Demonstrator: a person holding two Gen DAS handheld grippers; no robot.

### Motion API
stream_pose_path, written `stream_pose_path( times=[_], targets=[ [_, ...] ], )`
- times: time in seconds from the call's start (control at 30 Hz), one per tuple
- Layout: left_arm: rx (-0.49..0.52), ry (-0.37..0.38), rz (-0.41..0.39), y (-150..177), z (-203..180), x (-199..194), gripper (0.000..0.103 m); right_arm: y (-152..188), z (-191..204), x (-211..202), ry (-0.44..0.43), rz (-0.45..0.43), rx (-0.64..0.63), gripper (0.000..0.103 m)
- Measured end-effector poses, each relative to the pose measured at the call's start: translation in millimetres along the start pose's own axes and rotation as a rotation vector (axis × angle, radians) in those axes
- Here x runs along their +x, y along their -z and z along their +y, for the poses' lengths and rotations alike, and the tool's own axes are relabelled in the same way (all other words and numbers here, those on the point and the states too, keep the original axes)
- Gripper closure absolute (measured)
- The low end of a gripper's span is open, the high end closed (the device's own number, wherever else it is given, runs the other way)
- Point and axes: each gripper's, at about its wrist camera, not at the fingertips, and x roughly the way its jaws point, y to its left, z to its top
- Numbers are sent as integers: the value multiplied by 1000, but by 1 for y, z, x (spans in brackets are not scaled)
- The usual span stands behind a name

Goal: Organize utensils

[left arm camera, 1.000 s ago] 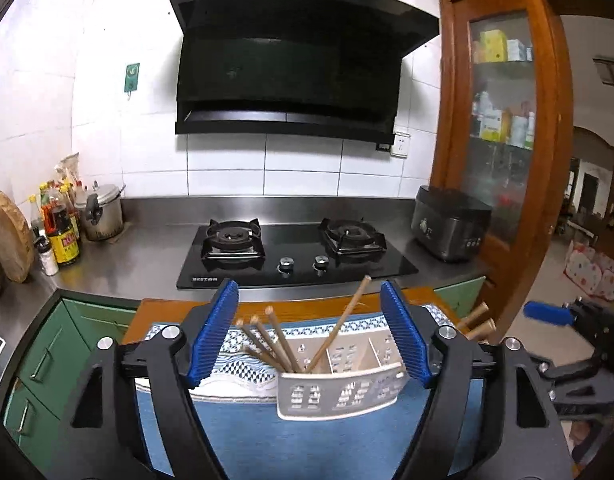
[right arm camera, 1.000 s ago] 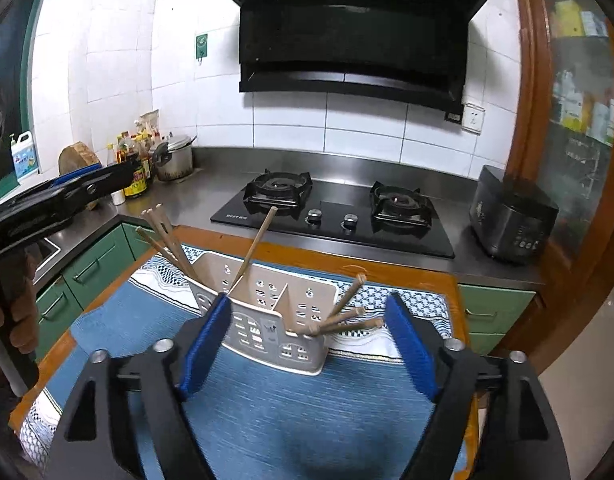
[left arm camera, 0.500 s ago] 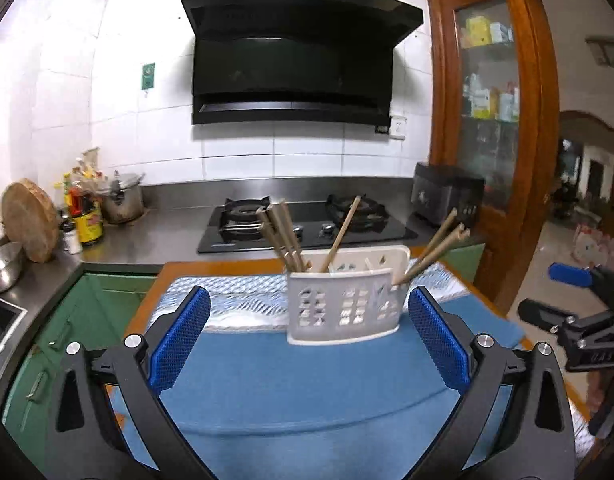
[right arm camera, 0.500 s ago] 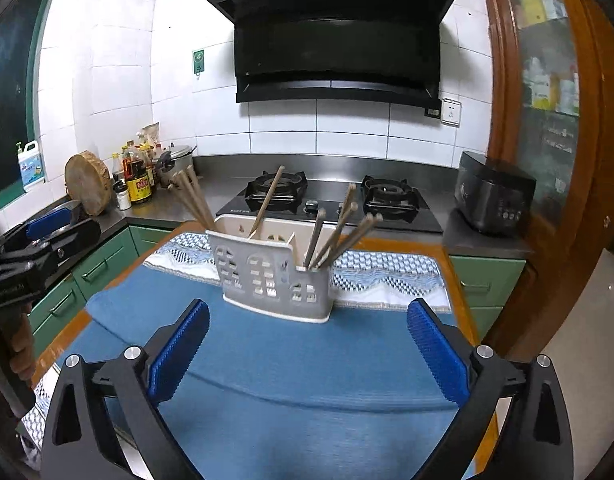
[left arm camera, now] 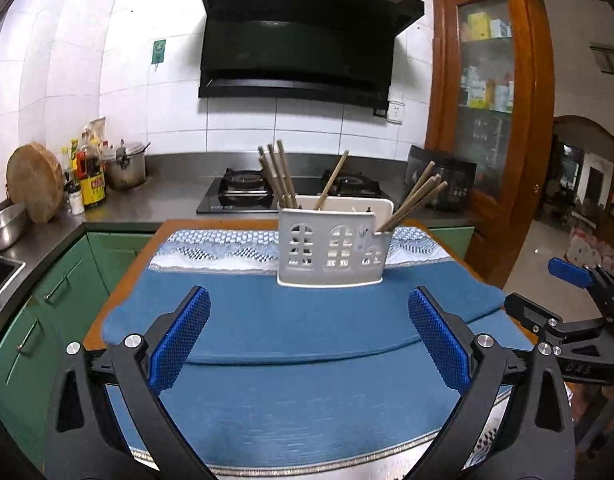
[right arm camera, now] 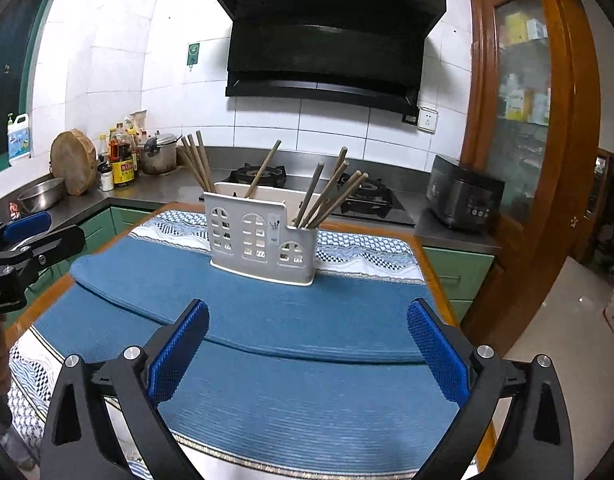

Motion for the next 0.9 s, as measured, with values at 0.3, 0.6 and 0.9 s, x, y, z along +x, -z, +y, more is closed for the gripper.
stream_pose_path(
  times=[0.3,0.6,0.9],
  targets=[
    [-8,-69,4,12,11,-11,5,15,-1,-4,-32,27,73,7],
    [8,-65,19,21,11,-17,5,23,-4,-15,-26,29,118,7],
    [33,-68,46,33,9,-18,5,25,-7,-21,-12,28,124,7]
  ],
)
